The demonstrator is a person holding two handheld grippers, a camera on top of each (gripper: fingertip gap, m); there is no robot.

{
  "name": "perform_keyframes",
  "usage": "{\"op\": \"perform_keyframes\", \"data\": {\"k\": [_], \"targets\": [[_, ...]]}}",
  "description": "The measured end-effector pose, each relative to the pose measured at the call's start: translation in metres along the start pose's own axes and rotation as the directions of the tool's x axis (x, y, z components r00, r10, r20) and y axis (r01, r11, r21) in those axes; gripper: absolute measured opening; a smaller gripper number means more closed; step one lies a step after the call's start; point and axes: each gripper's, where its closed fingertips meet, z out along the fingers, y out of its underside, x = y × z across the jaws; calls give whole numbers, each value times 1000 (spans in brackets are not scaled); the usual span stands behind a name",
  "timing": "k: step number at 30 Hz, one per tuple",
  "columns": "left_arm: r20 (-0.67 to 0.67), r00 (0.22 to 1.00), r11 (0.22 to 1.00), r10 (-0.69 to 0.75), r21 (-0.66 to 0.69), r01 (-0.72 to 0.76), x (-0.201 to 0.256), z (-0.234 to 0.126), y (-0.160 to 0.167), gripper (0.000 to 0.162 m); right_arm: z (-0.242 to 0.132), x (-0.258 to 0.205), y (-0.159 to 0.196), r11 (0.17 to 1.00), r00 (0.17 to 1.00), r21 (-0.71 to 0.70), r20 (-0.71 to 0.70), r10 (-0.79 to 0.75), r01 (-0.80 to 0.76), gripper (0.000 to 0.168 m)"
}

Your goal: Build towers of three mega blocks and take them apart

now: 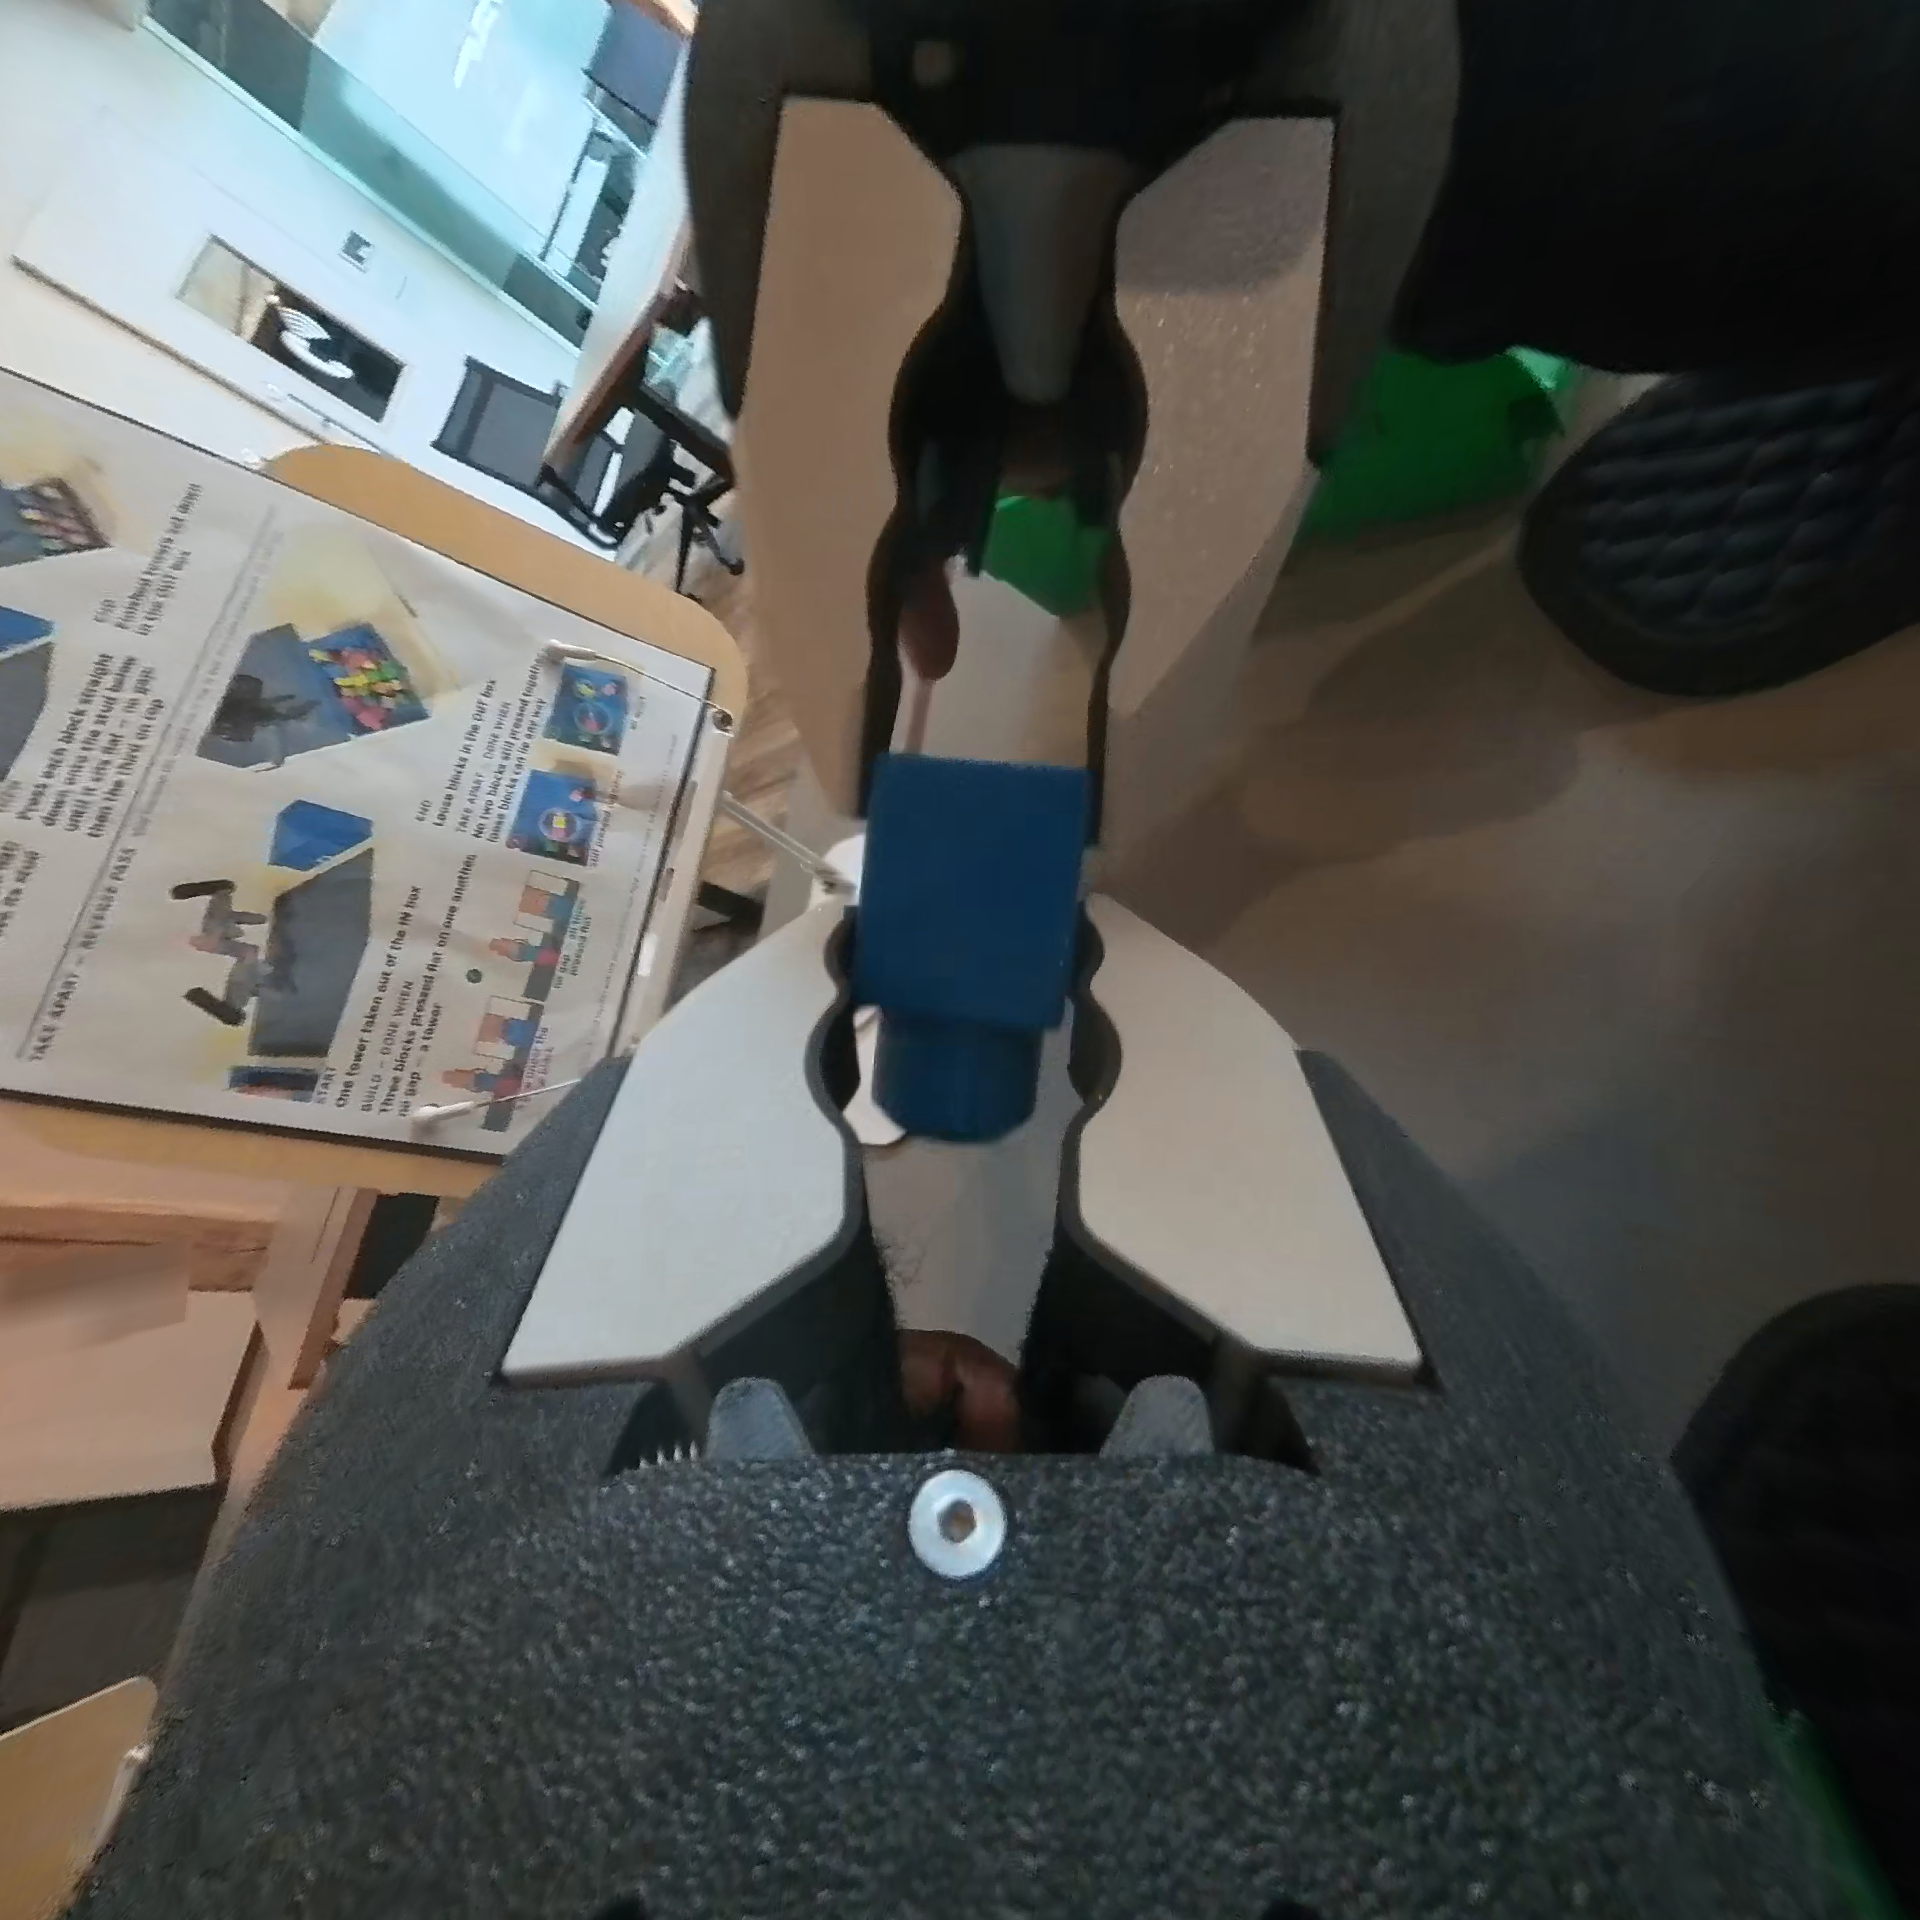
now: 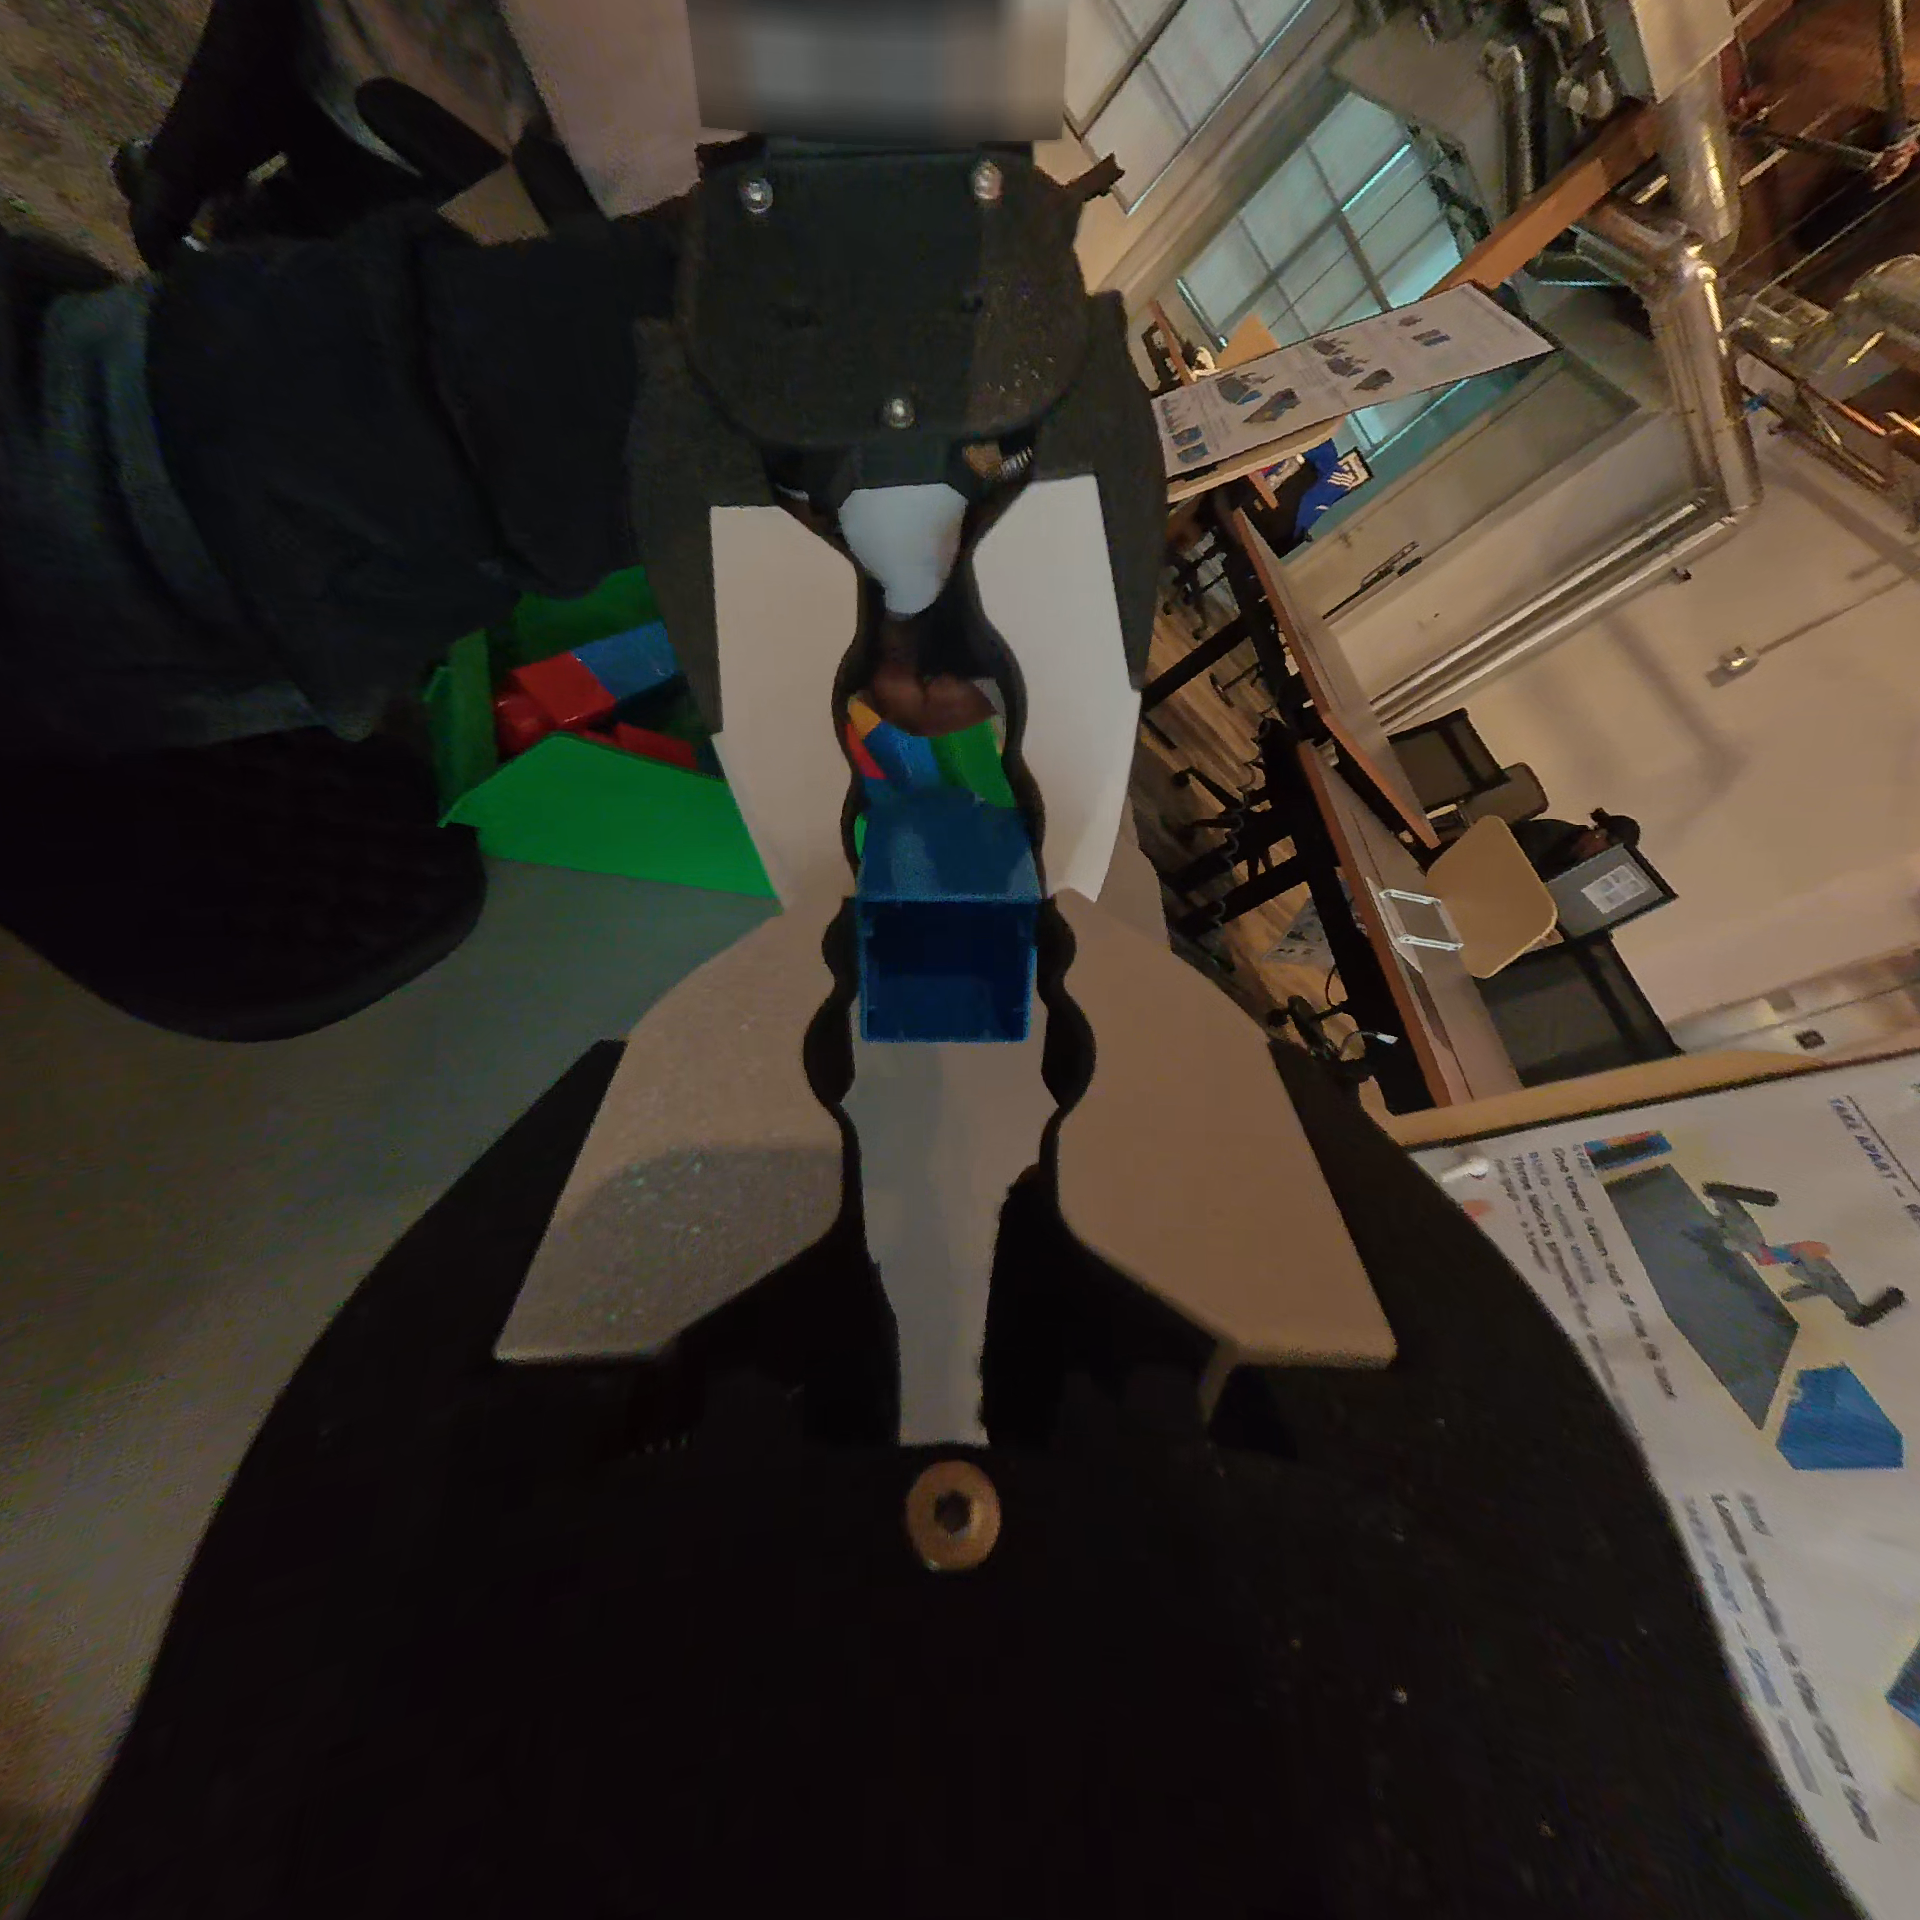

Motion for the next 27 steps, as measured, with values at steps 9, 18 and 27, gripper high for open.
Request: {"op": "perform_keyframes", "data": {"k": [9, 18, 27], "targets": [[292, 943, 981, -162, 151, 122, -58, -31, -2, 36, -79, 55, 34, 991, 958, -99, -280, 61, -92, 32], [469, 760, 882, -450, 367, 296, -107, -93, 17, 36, -233, 85, 129, 886, 703, -187, -685, 192, -423, 33], [556, 585, 804, -591, 468, 367, -129, -134, 39, 35, -324, 47, 261, 479, 200, 11, -900, 388, -878, 32]]}}
